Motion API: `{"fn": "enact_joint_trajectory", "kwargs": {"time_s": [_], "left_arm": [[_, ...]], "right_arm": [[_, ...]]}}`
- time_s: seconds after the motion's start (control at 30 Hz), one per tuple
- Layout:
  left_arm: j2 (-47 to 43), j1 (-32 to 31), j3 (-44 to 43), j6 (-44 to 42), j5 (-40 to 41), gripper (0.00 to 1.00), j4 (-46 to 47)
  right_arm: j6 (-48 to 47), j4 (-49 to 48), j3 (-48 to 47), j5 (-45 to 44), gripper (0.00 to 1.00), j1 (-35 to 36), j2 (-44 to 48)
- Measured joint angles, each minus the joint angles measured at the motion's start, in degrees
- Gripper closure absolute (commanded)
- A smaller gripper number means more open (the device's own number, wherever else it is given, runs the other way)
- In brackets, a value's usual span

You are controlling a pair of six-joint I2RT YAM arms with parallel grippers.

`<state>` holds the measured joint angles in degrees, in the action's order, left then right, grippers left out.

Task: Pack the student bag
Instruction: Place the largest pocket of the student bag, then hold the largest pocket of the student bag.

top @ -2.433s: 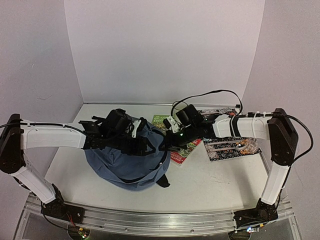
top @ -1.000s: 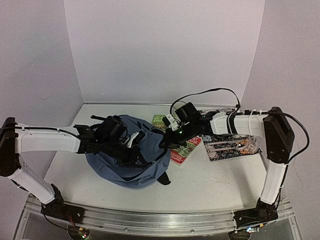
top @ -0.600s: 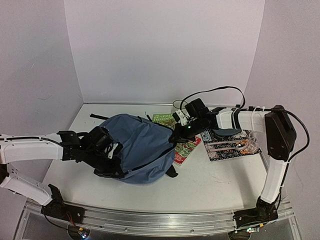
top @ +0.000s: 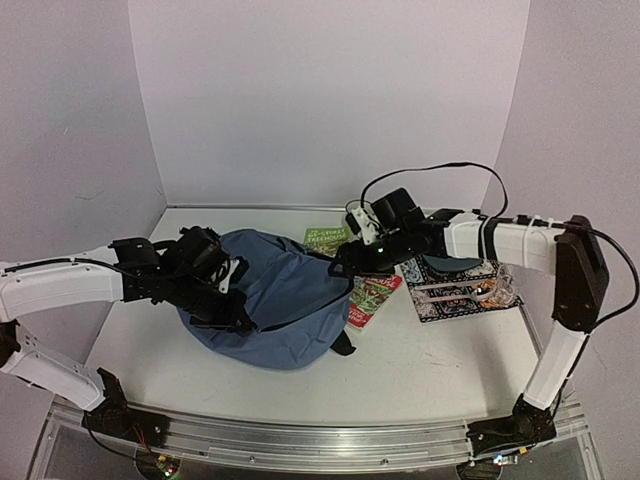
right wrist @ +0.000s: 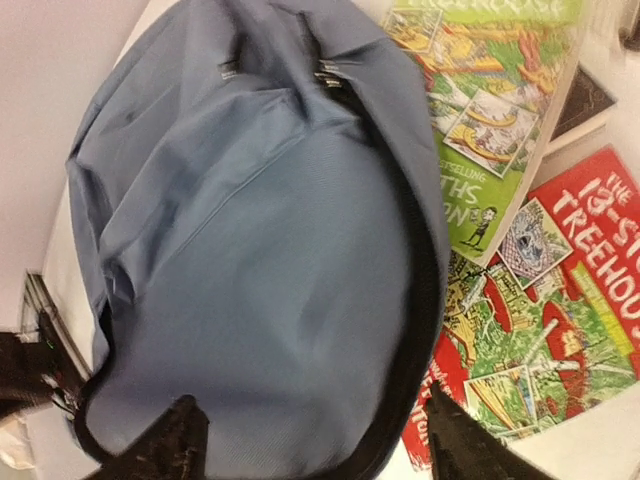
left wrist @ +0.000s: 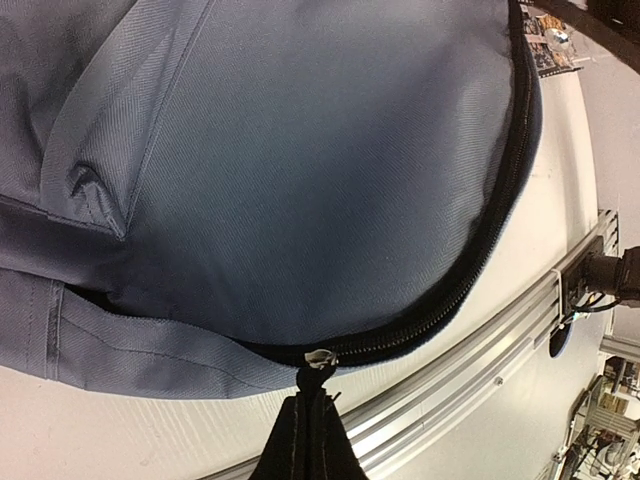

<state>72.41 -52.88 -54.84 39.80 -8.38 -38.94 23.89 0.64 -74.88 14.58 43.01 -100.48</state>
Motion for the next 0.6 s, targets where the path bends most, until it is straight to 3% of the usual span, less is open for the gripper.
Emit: {"fn": "enact_joint_trajectory", "kwargs": {"time_s": [0.2, 0.27, 0.6], "left_arm": [[0.1, 0.0, -0.3, -1.5, 0.0, 1.00, 0.0], [0.1, 0.0, -0.3, -1.9, 0.0, 1.00, 0.0], [-1.4, 0.0, -0.3, -2.3, 0.0, 1.00, 0.5]], "right_arm": [[-12.4, 0.2, 0.2, -4.2, 0.07, 9.1, 5.9], [-16.3, 0.2, 0.0, -3.5, 0.10, 11.6, 5.9], [-27.4, 1.3, -7.9, 1.7, 0.26, 16.5, -4.3]]}}
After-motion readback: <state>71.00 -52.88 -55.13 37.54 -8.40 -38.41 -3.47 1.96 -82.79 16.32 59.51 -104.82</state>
